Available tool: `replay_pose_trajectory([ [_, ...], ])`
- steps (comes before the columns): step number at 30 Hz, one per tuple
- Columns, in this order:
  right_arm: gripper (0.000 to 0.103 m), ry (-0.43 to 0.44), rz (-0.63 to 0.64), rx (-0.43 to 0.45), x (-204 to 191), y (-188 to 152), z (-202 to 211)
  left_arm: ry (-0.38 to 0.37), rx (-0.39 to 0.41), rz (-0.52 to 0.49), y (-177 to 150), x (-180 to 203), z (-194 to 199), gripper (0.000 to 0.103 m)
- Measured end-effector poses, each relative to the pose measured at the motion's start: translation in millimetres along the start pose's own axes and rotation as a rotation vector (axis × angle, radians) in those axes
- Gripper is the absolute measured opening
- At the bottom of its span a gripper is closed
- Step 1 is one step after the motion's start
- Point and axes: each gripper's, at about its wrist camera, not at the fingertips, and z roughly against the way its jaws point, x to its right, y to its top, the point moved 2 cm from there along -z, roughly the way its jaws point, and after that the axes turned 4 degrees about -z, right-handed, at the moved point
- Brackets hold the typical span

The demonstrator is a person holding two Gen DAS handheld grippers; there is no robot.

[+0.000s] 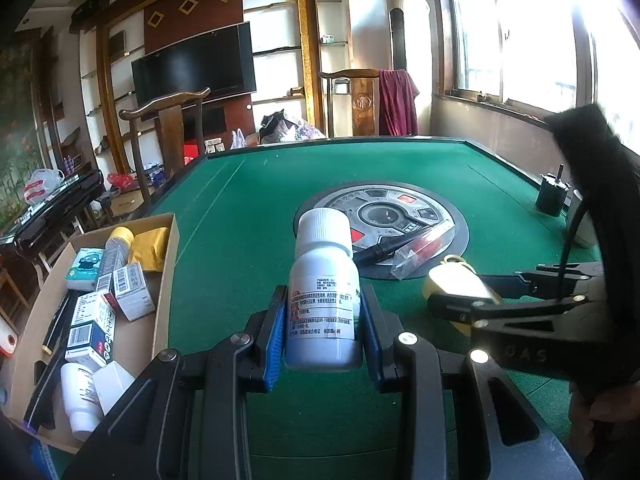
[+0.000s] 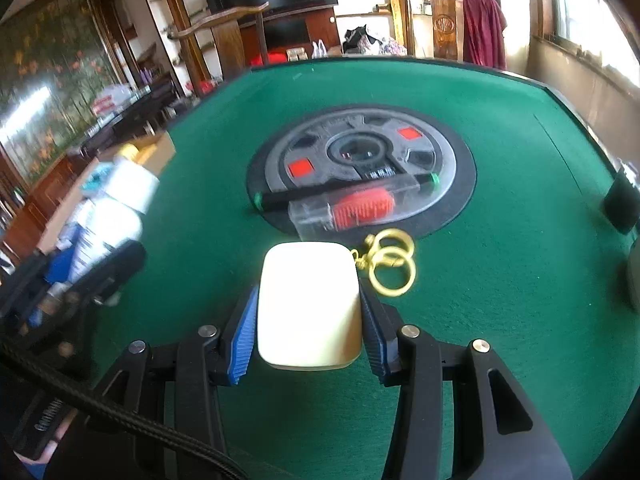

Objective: Organize objects
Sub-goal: 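Carry the cream case and white bottle over the tray with both tools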

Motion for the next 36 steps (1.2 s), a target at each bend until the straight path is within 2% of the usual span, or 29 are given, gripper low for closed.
replay_pose_trajectory([
  [7,0.044,0.071,-0.048,0.084,-7.6,5.7,17.5,-0.013,0.021,0.021,3.1,-4.7,8.7,0.029],
  [14,0.044,0.110,-0.096,0.102,-21.1,6.5,22.2,-0.059,0.045,0.082,10.7,-24.2,30.5,0.029],
  [17,0.045,0.128,-0.088,0.109,-37.6,7.8,21.8,-0.049,0.065,0.110,12.0,-40.9,41.6,0.029],
  [22,0.045,0.163,-0.032,0.101,-80.9,12.9,16.8,-0.025,0.094,0.162,9.9,-76.6,60.5,0.029],
  [26,0.045,0.194,0.035,0.093,-124.1,19.0,10.6,0.026,0.110,0.216,2.0,-115.6,73.5,0.029],
  [32,0.045,0.220,0.126,0.079,-180.7,25.9,-1.2,0.102,0.082,0.300,-15.1,-169.3,68.5,0.029],
  [36,0.045,0.227,0.166,0.060,-207.0,28.1,-13.8,0.126,0.047,0.348,-29.2,-193.4,56.0,0.029],
])
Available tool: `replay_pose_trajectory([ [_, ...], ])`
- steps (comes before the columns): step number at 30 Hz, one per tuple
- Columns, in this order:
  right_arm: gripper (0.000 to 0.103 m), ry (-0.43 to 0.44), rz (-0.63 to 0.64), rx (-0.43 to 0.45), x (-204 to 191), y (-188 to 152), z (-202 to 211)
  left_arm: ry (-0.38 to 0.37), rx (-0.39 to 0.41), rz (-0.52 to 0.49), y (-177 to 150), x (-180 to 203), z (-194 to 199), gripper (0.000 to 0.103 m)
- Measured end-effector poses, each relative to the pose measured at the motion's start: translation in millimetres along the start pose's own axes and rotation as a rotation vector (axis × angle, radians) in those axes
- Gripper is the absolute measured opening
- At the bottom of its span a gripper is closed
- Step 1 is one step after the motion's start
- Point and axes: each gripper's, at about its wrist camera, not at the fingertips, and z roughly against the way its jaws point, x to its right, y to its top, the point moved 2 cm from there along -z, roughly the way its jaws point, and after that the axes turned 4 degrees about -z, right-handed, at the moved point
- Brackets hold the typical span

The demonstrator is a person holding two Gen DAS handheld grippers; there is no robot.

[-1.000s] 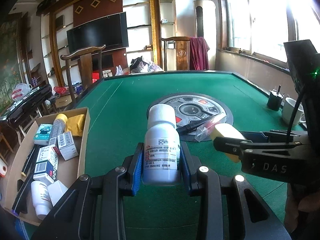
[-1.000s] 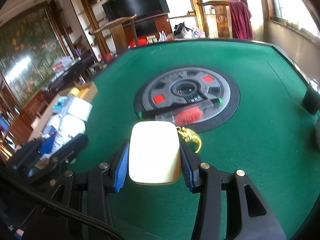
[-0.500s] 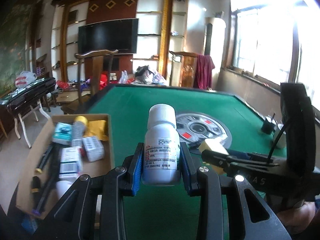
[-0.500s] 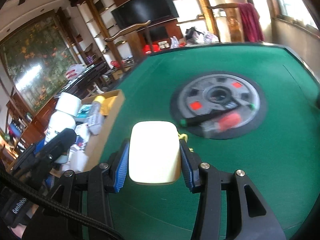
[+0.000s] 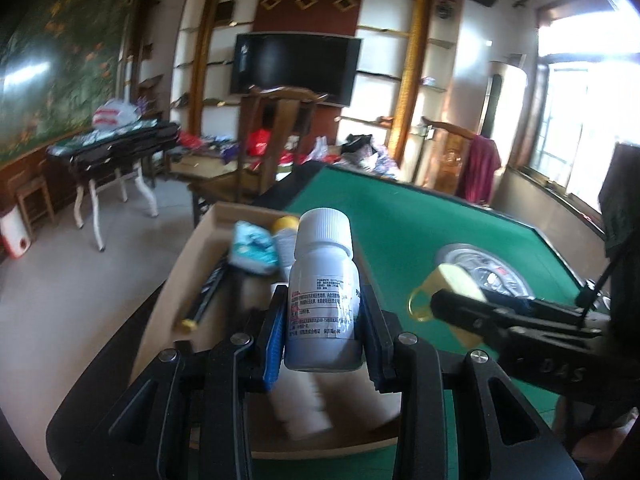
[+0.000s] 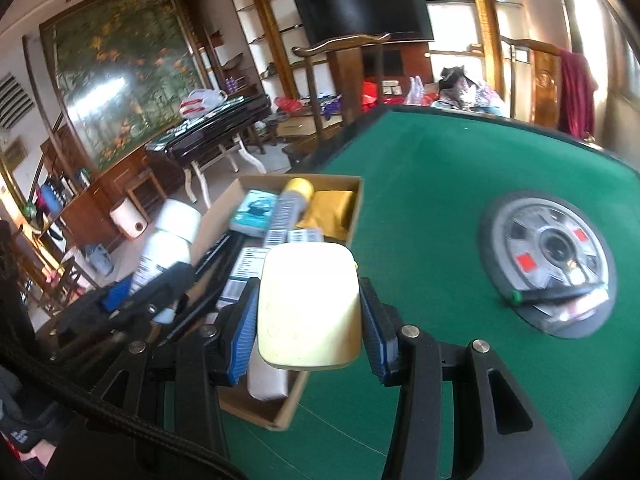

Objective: Organize objects
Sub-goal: 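Lower the cream case and bottle into the tray and open both tools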

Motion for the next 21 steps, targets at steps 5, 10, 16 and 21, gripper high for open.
replay_pose_trajectory([
  [5,0.045,0.003,0.002,-0.051,-6.6,3.4,-24.5,0.005,-0.046,0.049,-10.0,-26.6,-18.7,0.029],
  [10,0.045,-0.012,0.009,-0.099,-9.4,2.1,-47.1,0.012,-0.077,0.070,-16.8,-36.9,-28.5,0.029],
  [16,0.045,-0.022,0.013,-0.168,-12.6,-6.1,-72.2,0.007,-0.120,0.087,-23.9,-40.9,-40.8,0.029],
  [21,0.045,-0.015,0.013,-0.193,-15.9,-8.7,-84.8,0.014,-0.135,0.094,-27.9,-45.3,-41.5,0.029],
])
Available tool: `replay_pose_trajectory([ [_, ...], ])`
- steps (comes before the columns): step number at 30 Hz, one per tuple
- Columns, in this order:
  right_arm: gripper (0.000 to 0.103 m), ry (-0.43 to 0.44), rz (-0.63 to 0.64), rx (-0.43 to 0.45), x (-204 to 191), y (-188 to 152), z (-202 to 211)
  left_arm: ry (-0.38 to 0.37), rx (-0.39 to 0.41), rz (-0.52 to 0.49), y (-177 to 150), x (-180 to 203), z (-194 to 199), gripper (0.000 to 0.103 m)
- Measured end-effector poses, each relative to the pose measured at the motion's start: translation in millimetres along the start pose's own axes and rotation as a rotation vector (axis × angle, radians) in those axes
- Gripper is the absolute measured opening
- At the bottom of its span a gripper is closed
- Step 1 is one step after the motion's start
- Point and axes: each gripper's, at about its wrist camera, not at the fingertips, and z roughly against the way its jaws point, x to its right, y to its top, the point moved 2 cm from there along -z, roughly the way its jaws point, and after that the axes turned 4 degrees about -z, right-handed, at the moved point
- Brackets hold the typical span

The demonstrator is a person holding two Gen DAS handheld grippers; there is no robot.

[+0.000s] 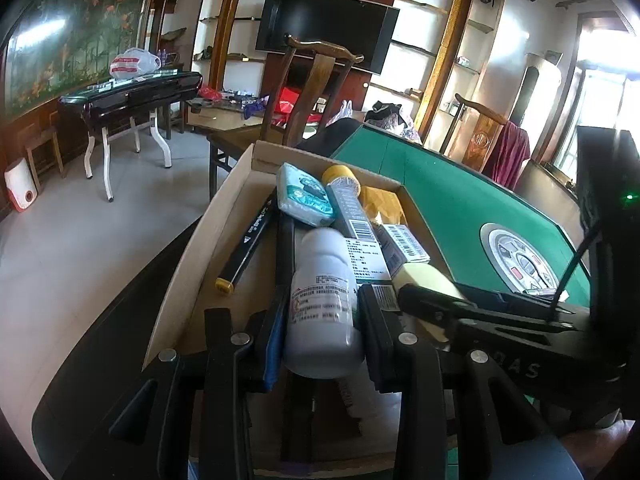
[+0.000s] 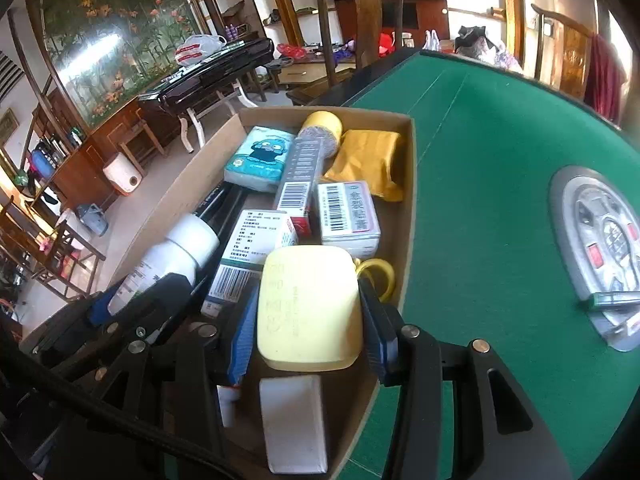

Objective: Organize objects
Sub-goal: 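Lower the cream case and bottle into the tray and open both tools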

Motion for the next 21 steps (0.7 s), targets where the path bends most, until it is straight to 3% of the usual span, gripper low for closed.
replay_pose_trajectory([
  [17,0.046,0.055,-0.138,-0.040,18.8,9.6,-9.6,0.010,-0.008,0.000,-2.8,-3.9,2.4,0.031],
  [18,0.046,0.060,-0.147,-0.035,19.9,8.8,-6.3,0.010,-0.008,0.001,-2.4,-4.3,3.8,0.034],
  [20,0.047,0.066,-0.151,-0.030,20.1,8.7,-1.3,0.013,-0.007,0.007,-1.6,-3.5,5.2,0.057],
  [21,0.047,0.067,-0.149,-0.023,20.1,8.8,3.2,0.009,0.002,0.015,-1.0,-3.4,8.1,0.060],
])
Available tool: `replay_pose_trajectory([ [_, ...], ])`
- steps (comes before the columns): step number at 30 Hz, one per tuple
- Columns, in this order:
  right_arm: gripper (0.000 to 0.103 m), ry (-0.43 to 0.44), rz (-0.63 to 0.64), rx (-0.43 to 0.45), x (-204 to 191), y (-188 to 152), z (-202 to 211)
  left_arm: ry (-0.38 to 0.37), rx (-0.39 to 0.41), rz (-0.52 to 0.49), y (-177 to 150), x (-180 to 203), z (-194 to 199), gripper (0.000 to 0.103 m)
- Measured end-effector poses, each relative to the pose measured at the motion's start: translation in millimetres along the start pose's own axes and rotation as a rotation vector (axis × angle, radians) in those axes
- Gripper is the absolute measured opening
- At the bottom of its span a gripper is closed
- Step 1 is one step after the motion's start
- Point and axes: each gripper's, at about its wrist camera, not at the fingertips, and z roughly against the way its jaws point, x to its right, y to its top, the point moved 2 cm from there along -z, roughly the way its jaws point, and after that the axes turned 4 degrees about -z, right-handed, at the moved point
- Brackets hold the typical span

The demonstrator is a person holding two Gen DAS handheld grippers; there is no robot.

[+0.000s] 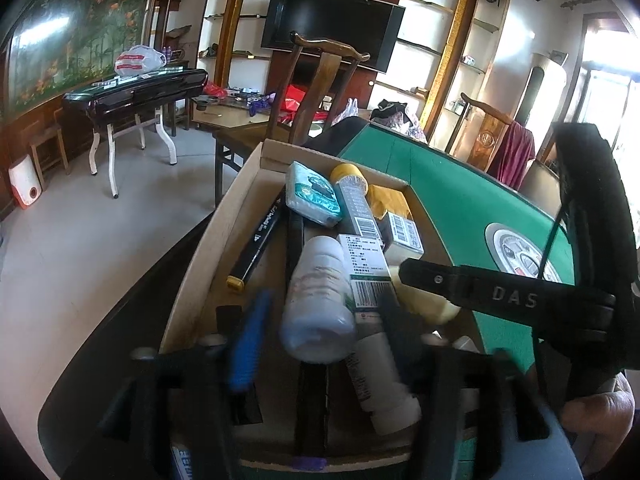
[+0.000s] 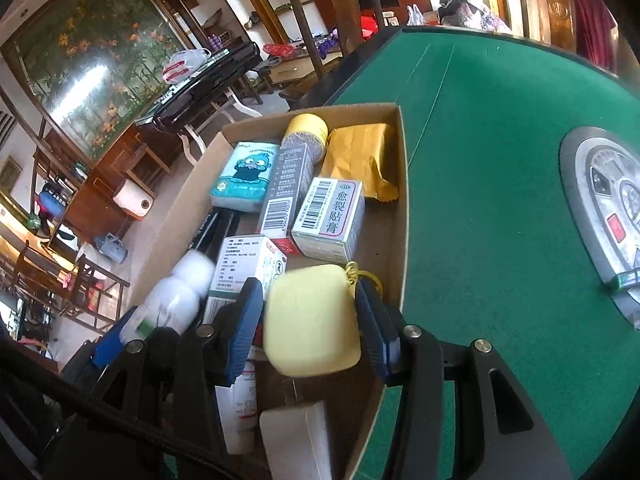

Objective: Organize objects
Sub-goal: 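Lower the cream case and bottle into the tray and open both tools, then grasp a black marker with the left tool while the right tool grasps the red candle package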

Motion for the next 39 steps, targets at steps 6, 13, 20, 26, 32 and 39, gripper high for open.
replay_pose_trajectory([
  [6,0.047,0.019,-0.006,0.042,6.9,-1.5,22.7,-0.004,0.030,-0.006,4.6,7.0,10.5,0.061],
  [13,0.047,-0.079,-0.087,0.116,67.0,7.0,58.0,-0.028,0.070,-0.075,7.4,32.1,26.3,0.061],
  [20,0.046,-0.322,-0.218,0.147,173.3,19.6,86.8,-0.077,0.071,-0.177,2.5,74.0,32.2,0.061],
  [26,0.047,-0.258,-0.284,0.051,217.2,-7.8,119.2,-0.149,0.036,-0.271,-1.6,117.7,30.4,0.061],
  [32,0.053,-0.271,-0.359,0.237,247.7,-32.9,184.6,-0.253,-0.036,-0.425,-1.0,185.7,19.1,0.061],
  [39,0.055,-0.182,-0.562,0.314,294.7,-42.5,204.1,-0.339,-0.134,-0.732,15.6,296.0,-31.1,0.061],
])
